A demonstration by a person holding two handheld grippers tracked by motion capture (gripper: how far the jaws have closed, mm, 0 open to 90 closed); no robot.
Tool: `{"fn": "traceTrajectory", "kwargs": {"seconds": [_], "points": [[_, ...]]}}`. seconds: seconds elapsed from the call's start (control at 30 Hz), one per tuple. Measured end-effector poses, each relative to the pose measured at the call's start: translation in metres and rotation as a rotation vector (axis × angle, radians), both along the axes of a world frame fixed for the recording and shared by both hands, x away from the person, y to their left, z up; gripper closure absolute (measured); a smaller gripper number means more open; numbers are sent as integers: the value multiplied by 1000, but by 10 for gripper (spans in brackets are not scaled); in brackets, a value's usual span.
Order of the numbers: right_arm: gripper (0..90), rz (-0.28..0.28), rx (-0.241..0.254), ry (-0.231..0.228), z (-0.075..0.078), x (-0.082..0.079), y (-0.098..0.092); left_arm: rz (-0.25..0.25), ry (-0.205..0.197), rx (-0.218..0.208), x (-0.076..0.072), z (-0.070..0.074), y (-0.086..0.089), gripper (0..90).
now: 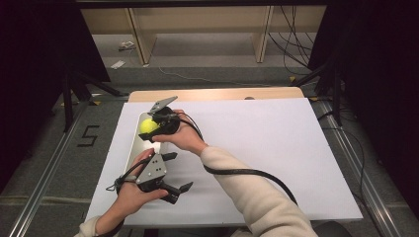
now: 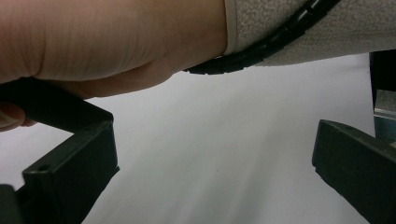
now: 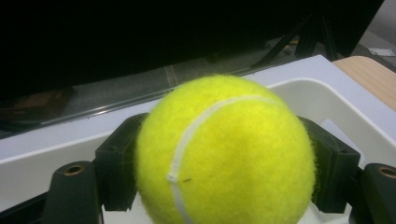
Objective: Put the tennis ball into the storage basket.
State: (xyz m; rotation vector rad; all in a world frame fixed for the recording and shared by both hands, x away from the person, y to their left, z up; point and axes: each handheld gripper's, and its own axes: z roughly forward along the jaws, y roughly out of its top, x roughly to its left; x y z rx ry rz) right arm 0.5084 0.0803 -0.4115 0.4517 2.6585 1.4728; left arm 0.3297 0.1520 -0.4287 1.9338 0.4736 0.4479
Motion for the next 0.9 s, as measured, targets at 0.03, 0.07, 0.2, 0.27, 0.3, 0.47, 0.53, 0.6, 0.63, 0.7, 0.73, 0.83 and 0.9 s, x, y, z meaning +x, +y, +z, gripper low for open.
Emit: {"fn": "traceTrajectory", "kwargs": {"seconds": [0.03, 0.07, 0.2, 0.27, 0.3, 0.47, 0.53, 0.6, 0.63, 0.7, 0.73, 0.83, 0.9], "points": [[264, 3, -8, -6, -1, 0, 1, 0, 0, 0, 0, 0, 0, 0], [264, 2, -14, -8, -1, 1, 2, -1, 0, 0, 0, 0, 0, 0], [263, 8, -33, -11, -3, 2, 4, -2, 1, 1, 0, 0, 0, 0], [263, 8, -42, -9, -4, 2, 6, -3, 1, 2, 0, 0, 0, 0], [262, 7, -46, -8, -5, 2, 6, -3, 1, 2, 0, 0, 0, 0], [261, 12, -69, -2, -9, 2, 9, -4, -1, 4, 0, 0, 0, 0], [261, 11, -74, 2, -10, 1, 9, -5, 0, 5, 0, 0, 0, 0], [260, 10, -77, 5, -10, 1, 10, -5, -1, 5, 0, 0, 0, 0], [259, 11, -76, 6, -11, 2, 9, -5, -1, 5, 0, 0, 0, 0], [257, 8, -74, 4, -11, 2, 10, -6, 1, 6, 0, 0, 0, 0], [257, 7, -75, 3, -11, 2, 10, -6, 1, 8, 0, 0, 0, 0], [245, 1, -67, 7, -11, 3, 9, -6, 1, 8, 0, 0, -1, 0], [213, -9, -57, 9, -10, 3, 9, -6, 1, 9, 0, 0, -1, 0]]}}
